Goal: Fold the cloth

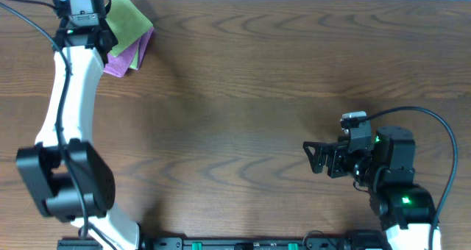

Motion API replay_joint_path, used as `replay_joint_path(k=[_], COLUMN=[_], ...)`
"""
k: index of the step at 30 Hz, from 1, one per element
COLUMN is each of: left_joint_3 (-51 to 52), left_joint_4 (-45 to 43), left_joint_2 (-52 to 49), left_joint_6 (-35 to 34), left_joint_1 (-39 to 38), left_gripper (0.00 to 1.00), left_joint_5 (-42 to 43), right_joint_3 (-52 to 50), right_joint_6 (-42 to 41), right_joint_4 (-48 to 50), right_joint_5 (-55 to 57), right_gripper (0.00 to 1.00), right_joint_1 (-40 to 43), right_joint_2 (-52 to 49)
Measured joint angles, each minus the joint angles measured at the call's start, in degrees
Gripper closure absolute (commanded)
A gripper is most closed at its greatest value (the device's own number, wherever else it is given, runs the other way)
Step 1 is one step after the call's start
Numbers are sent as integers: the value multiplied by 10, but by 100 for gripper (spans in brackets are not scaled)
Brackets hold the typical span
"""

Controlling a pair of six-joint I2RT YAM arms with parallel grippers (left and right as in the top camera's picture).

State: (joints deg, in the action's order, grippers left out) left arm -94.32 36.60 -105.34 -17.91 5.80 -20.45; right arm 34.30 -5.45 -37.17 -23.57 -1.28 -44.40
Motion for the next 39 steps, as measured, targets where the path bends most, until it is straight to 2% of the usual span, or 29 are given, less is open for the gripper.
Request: replay_joint_path(k=[1, 3, 5, 6, 8, 20, 22, 25, 34, 39], left_joint_3=[0, 0, 0, 0, 0, -2, -2, -2, 5, 99], left_joint_4=[12, 40, 70, 84, 115, 301, 379, 413, 415, 327], left_joint_2=[11, 36, 65, 80, 108, 304, 336, 363, 394, 405], left_joint_6=[2, 6, 7, 8, 10, 11, 10, 17, 75, 79], left_joint_1=[0, 0, 0, 0, 0, 0, 0, 0, 0, 0], left_gripper=[74, 59, 39, 21, 5, 5, 5, 5, 5, 5], left_joint_5=[4, 12, 19, 21, 23, 33, 52, 86, 169, 210], right_joint_3=[0, 0, 0, 0, 0, 0, 0, 0, 0, 0], right_joint_6=[0, 0, 0, 0, 0, 0, 0, 0, 0, 0], right_joint_4=[0, 1, 1, 1, 1, 1, 1, 1, 1, 1], right_joint_5=[0, 0, 0, 0, 0, 0, 0, 0, 0, 0], right_gripper=[1, 1, 1, 1, 1, 1, 1, 1, 1, 1], right_joint_1=[0, 0, 0, 0, 0, 0, 0, 0, 0, 0], right_joint_2=[0, 0, 0, 0, 0, 0, 0, 0, 0, 0])
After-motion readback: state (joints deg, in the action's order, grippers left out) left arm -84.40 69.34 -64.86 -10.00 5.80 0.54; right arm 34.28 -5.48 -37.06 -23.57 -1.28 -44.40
